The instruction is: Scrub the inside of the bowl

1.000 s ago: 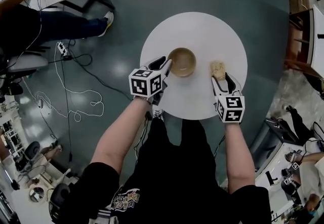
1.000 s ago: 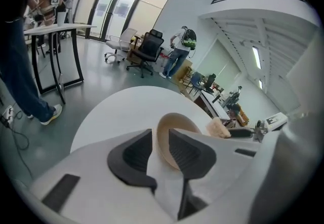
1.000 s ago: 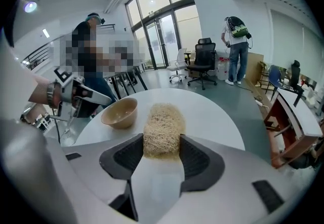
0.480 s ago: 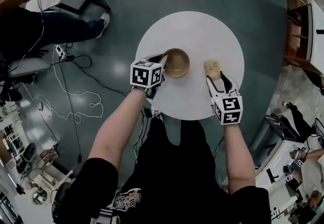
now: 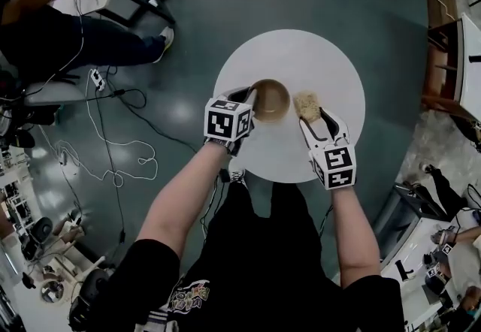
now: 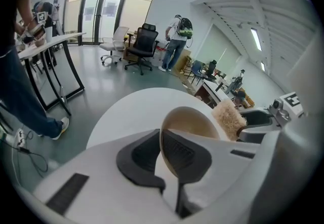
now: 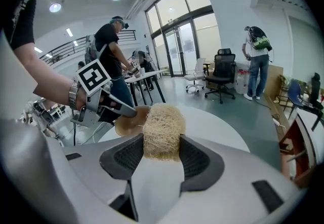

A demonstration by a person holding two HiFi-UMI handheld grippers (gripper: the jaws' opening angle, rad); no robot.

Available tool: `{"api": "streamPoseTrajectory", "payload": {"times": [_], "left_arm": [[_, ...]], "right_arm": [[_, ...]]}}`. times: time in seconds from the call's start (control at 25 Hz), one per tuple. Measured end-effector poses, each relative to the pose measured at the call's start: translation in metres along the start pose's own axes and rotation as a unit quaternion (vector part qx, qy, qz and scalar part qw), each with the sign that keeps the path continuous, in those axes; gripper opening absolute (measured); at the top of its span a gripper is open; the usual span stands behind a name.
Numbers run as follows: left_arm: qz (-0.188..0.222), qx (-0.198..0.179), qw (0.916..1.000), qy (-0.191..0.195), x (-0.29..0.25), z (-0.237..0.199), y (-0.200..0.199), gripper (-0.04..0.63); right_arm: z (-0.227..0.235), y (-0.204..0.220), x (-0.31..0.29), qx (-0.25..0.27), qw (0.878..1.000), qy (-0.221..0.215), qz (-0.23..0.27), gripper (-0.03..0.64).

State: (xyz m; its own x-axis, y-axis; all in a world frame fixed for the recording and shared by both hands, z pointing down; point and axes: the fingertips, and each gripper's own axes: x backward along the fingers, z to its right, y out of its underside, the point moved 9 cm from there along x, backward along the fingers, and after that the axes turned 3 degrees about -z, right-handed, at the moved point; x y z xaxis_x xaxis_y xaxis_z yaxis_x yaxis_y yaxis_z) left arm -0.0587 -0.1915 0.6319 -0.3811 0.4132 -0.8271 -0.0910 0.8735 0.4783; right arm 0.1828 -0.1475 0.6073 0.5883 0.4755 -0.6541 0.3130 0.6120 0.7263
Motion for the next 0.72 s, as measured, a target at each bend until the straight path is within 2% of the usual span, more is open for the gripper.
{"api": "streamPoseTrajectory", "payload": {"times": [0.12, 0.2, 0.32, 0.4, 0.48, 0.52, 0.64, 0.72], "left_arm": [[0.009, -0.019, 0.9998, -0.006, 0.014, 0.005, -0.003, 0.02], [0.015, -0.044, 0.9989, -0.011, 0.025, 0.01, -0.004, 0.02], [0.026, -0.092, 0.9953, -0.015, 0.043, 0.018, -0.007, 0.02], [0.029, -0.125, 0.9916, -0.019, 0.055, 0.021, -0.01, 0.02], [0.031, -0.157, 0.9869, -0.023, 0.066, 0.022, -0.012, 0.02], [0.033, -0.173, 0.9841, -0.025, 0.072, 0.022, -0.012, 0.02], [0.033, -0.23, 0.9721, -0.027, 0.091, 0.025, -0.013, 0.02], [0.035, -0.28, 0.9588, -0.029, 0.104, 0.031, -0.013, 0.02]], "right_arm": [[-0.023, -0.022, 0.0, 0.055, 0.998, -0.017, 0.005, 0.23], [-0.038, -0.034, 0.0, 0.107, 0.994, -0.019, -0.001, 0.229], [-0.059, -0.049, 0.0, 0.194, 0.981, -0.007, -0.023, 0.229], [-0.071, -0.059, 0.001, 0.255, 0.966, -0.001, -0.036, 0.229], [-0.085, -0.065, 0.002, 0.327, 0.944, 0.006, -0.052, 0.229], [-0.093, -0.067, 0.004, 0.368, 0.928, 0.009, -0.061, 0.229], [-0.117, -0.07, 0.006, 0.49, 0.868, 0.013, -0.086, 0.227], [-0.133, -0.072, 0.005, 0.552, 0.827, 0.009, -0.102, 0.227]]}}
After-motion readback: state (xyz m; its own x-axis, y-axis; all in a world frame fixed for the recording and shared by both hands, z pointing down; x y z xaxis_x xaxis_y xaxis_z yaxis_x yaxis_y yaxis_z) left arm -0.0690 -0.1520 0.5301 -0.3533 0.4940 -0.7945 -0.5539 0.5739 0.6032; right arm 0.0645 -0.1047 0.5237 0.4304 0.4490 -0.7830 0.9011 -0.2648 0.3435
